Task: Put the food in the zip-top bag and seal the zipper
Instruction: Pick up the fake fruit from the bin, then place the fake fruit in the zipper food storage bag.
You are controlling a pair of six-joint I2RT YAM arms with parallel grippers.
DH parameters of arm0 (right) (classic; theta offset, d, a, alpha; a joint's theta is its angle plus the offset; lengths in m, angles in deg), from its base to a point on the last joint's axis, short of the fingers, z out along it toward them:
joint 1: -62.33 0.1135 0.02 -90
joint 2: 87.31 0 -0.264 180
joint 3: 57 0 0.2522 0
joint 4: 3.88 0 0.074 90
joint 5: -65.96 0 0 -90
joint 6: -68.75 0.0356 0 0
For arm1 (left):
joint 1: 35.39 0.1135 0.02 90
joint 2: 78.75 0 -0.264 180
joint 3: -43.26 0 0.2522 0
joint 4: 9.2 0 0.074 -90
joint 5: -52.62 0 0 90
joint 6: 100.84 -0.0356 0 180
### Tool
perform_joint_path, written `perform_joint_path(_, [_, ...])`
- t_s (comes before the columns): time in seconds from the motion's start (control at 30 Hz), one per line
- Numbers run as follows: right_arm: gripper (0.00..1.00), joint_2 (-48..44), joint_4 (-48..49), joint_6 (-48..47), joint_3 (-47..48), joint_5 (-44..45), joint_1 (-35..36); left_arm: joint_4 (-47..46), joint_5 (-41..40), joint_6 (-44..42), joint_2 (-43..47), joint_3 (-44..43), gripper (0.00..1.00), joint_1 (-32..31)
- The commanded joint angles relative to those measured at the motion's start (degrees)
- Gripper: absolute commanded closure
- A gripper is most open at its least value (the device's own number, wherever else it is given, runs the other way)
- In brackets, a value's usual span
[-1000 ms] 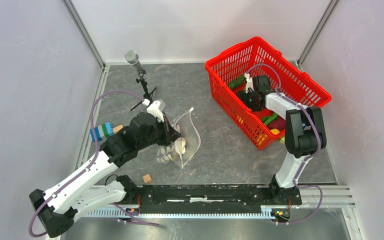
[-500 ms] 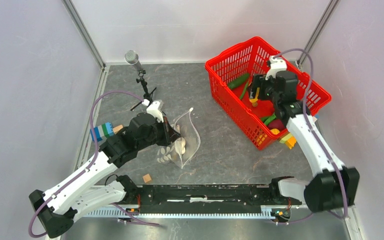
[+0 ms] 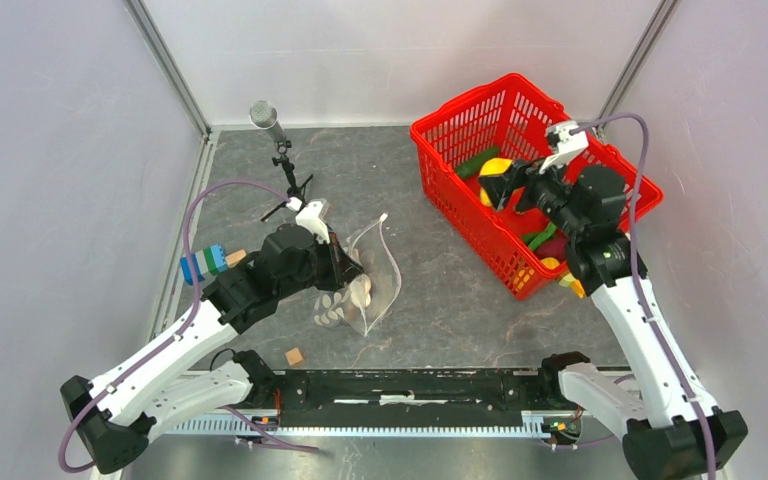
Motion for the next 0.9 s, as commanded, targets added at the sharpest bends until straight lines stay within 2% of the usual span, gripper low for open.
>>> perform_joint_path(0.0, [0.44,-2.61,0.41,2.08,0.03,1.16,9.97,-2.57,0.69,-1.61,-0.10,-0.11,0.98,0.06])
perform_joint_path(0.2, [0.44,-4.13,7.94,5.82,-6.14,7.43,25.68,-2.84,0.69,-1.34,-0.26,-0.16,0.98,0.06])
perform_joint_path(0.37, [0.45,0.12,13.33,2.94,-7.36,15.43,40.19,-2.84,1.91,-1.30,-0.60,-0.66,0.98,0.06])
perform_joint_path(0.47, [0.45,3.55,15.07,0.65,-6.25,23.10,48.11,-2.51,2.15,-1.51,-0.58,-0.77,0.98,0.07])
perform_joint_path(0.63, [0.45,10.39,13.91,-1.87,-3.97,32.24,53.50,-1.38,1.61,-1.76,0.23,-0.99,0.98,0.06])
perform_joint_path(0.87, [0.40,13.38,16.27,-1.76,-5.60,35.22,54.11,-0.73,-0.17,-2.00,1.77,-0.86,0.98,0.06])
